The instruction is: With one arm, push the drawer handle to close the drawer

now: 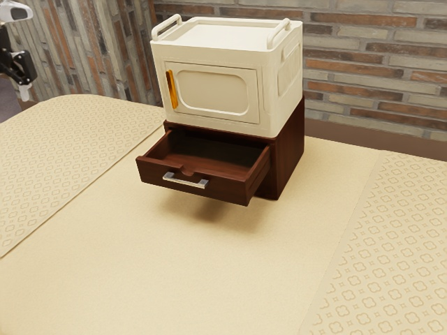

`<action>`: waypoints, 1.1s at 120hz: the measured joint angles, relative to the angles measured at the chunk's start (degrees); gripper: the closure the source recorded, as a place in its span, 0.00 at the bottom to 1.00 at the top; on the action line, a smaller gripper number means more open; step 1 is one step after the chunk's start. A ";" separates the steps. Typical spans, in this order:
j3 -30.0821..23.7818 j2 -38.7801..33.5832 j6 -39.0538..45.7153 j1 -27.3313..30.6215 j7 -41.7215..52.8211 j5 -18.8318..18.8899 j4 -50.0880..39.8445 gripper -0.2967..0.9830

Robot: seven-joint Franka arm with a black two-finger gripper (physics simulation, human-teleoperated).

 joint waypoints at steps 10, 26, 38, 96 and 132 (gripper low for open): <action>-0.01 0.01 -0.35 0.31 -0.37 0.08 0.00 0.23; -0.31 -0.05 -0.77 0.44 -0.80 0.35 0.82 0.23; -3.12 -0.16 -2.56 0.87 -0.45 0.38 11.59 0.23; -13.93 2.77 -5.30 1.56 -1.06 -0.49 4.62 0.72; -24.41 -5.46 3.43 3.66 -4.97 -1.07 -18.19 0.82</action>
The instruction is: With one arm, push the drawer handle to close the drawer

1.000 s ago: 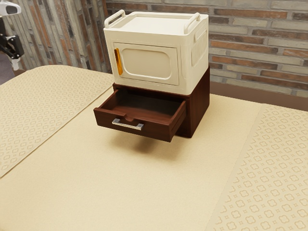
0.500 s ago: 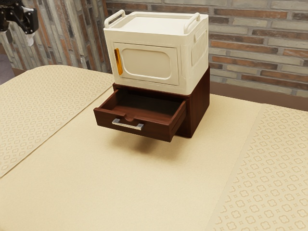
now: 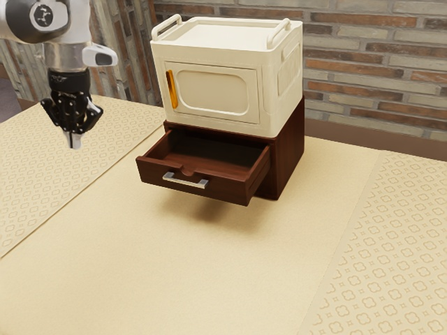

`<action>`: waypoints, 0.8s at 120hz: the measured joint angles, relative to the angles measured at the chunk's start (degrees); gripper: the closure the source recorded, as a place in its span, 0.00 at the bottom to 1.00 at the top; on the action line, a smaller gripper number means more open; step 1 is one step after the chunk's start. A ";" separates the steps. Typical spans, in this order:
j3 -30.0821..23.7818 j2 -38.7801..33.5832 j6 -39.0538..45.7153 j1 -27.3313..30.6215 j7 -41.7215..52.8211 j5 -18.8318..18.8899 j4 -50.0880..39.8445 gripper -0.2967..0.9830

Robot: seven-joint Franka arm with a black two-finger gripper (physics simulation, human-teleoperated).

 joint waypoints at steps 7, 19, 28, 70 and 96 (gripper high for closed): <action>-0.26 -0.89 2.88 0.15 -0.72 -0.19 -3.33 0.83; -0.37 -2.49 7.90 0.21 -1.80 -0.39 -9.13 0.84; -0.92 -2.85 11.99 0.20 -2.49 -0.47 -12.99 0.84; -1.84 -1.12 30.33 -1.91 -5.14 -0.55 -21.49 0.84; -2.14 3.69 37.55 -4.48 -6.18 -0.58 -21.09 0.85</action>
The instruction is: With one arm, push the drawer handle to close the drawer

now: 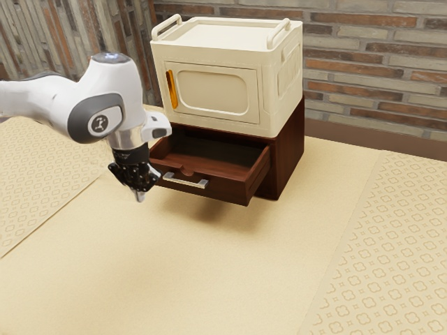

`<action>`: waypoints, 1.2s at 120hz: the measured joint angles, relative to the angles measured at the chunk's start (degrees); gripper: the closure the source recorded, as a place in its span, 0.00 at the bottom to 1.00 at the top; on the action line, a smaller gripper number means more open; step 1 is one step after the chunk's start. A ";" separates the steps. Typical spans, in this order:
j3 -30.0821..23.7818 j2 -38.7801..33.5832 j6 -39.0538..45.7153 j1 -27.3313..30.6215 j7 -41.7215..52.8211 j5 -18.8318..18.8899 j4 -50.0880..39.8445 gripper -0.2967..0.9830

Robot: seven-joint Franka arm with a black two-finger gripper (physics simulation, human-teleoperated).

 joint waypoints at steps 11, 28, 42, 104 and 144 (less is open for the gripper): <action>0.00 1.56 2.05 -0.59 -0.33 -0.02 0.77 0.85; 0.00 4.63 4.96 -0.36 -0.75 0.00 2.73 0.85; 0.05 7.14 6.89 -0.20 -1.03 0.00 4.09 0.85; 0.57 15.61 14.34 1.21 -1.98 -1.13 8.50 0.85; 0.61 19.23 19.34 1.50 -2.23 -0.94 10.20 0.85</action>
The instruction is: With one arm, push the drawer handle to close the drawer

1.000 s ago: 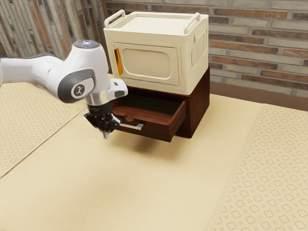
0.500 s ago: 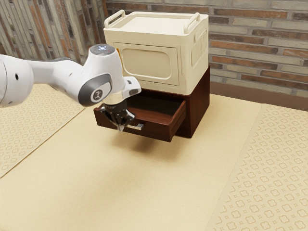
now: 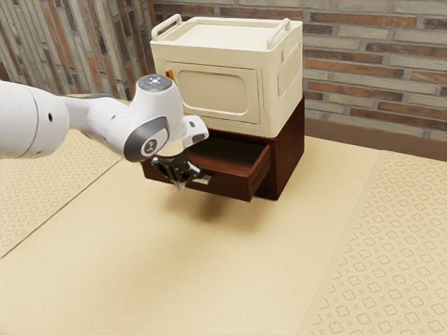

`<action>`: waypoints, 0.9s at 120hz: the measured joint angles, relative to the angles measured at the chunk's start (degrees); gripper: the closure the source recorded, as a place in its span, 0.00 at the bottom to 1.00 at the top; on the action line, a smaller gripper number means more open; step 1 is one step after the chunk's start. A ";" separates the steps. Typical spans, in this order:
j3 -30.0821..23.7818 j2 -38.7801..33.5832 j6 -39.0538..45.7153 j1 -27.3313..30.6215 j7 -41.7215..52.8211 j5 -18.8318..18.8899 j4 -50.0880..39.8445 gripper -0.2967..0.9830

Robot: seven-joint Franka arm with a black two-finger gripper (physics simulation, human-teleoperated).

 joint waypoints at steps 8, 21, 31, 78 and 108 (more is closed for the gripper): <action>0.00 0.55 1.35 0.01 0.00 0.15 0.25 0.85; 0.00 1.48 3.09 0.01 -0.02 1.09 1.66 0.85; 0.00 2.25 3.96 0.06 -0.02 1.52 2.87 0.85; -0.44 7.87 8.18 1.24 -0.05 3.56 8.77 0.85; -1.20 11.89 11.88 2.70 0.13 4.11 13.39 0.85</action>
